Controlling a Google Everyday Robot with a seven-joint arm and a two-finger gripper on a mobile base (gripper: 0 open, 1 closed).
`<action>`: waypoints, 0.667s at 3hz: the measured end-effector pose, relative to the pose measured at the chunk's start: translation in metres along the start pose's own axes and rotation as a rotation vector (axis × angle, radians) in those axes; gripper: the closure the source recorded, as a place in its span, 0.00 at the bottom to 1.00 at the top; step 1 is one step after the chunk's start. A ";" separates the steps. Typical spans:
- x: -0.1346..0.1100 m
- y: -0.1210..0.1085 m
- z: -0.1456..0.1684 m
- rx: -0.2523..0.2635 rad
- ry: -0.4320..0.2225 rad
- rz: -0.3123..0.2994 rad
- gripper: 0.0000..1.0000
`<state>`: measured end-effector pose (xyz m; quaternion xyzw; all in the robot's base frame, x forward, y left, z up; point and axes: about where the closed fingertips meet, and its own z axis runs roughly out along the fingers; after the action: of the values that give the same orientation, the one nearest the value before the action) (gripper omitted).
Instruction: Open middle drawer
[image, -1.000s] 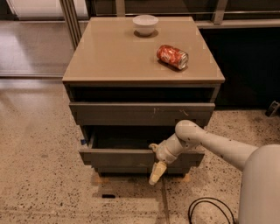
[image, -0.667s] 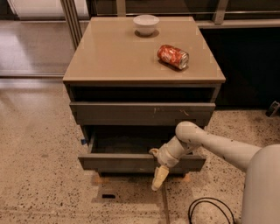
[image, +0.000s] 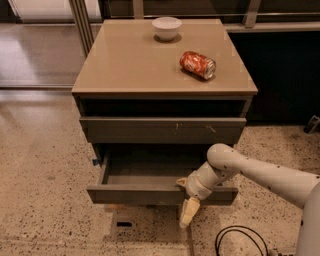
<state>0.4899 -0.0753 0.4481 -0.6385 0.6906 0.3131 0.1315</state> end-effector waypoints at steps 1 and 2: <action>0.001 0.005 0.007 -0.030 0.019 -0.022 0.00; 0.013 0.026 0.008 -0.075 0.058 -0.054 0.00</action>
Offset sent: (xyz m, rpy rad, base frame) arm -0.0542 -0.0217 -0.0054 -0.0663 0.0423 0.1736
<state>0.4609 -0.0817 0.4416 -0.6702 0.6645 0.3164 0.0956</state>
